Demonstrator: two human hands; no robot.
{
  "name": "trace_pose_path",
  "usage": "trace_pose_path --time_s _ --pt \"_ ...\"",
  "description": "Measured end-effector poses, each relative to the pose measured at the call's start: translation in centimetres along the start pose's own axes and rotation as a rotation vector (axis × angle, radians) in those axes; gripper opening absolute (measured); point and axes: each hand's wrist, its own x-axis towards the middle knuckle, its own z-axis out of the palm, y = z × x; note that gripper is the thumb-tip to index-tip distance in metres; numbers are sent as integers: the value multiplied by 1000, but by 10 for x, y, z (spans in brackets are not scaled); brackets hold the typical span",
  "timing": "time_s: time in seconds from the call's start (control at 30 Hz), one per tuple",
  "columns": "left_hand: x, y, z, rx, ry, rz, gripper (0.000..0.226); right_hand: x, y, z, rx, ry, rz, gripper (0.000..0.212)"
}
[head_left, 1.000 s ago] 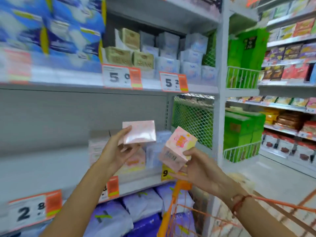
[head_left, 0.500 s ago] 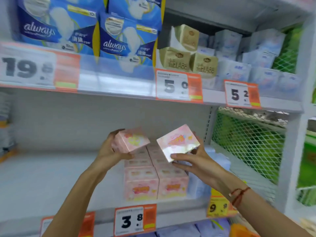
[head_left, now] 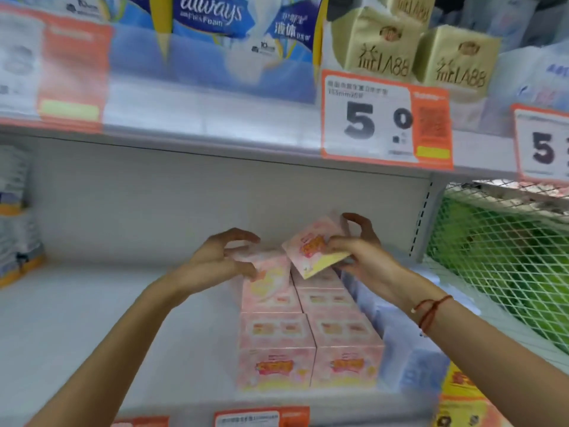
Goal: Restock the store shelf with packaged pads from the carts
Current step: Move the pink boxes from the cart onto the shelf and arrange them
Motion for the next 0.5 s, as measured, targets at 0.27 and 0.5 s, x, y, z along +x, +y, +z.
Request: trace_pose_path --time_s 0.27,0.5 --pt "15 20 0 506 -115 9 66 13 1 -16 -502 25 -27 69" --pt "43 34 -26 681 -220 2 68 13 -16 -40 -1027 -120 -93 84"
